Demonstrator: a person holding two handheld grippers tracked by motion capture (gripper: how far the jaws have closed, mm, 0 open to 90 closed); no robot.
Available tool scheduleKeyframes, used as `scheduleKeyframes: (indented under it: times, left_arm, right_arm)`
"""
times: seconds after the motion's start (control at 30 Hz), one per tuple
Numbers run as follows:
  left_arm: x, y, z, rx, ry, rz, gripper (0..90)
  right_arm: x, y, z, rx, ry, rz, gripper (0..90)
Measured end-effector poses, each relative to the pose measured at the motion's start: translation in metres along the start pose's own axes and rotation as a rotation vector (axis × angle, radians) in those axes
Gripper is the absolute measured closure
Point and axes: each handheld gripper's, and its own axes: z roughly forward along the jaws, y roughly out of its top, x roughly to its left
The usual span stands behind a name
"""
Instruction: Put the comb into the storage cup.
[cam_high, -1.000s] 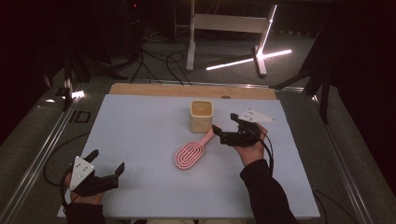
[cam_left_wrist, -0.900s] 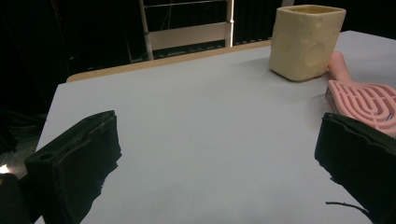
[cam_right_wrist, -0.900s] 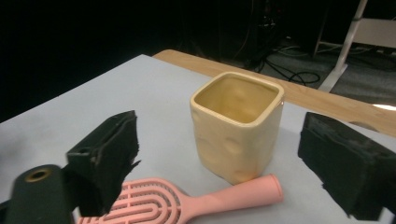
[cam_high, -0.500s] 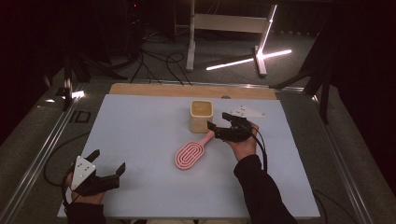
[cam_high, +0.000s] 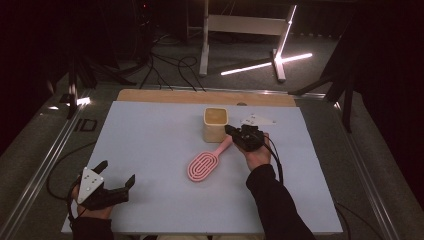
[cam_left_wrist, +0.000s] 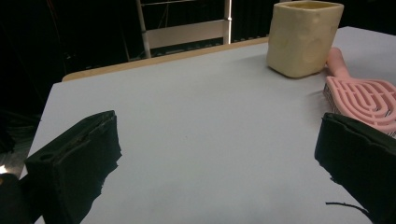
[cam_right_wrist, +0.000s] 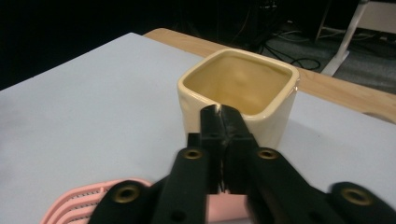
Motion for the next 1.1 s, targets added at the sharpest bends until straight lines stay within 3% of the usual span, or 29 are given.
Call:
scheduleKeyframes:
  times: [0.13, 0.43, 0.83, 1.1]
  left_arm:
    - [-0.001, 0.000, 0.000, 0.001, -0.001, 0.003, 0.5]
    - [-0.001, 0.000, 0.000, 0.000, -0.001, 0.002, 0.5]
    - [-0.001, 0.000, 0.000, 0.002, -0.002, 0.005, 0.5]
    - [-0.001, -0.001, 0.001, 0.002, -0.002, 0.004, 0.5]
  right_arm:
    - [0.005, -0.001, 0.009, 0.035, 0.002, -0.045, 90.0]
    - [0.013, -0.006, 0.027, 0.098, 0.007, -0.090, 90.0]
    - [0.018, -0.013, 0.045, 0.142, -0.003, -0.088, 90.0]
    - [0.015, -0.021, 0.058, 0.205, -0.019, -0.088, 90.0]
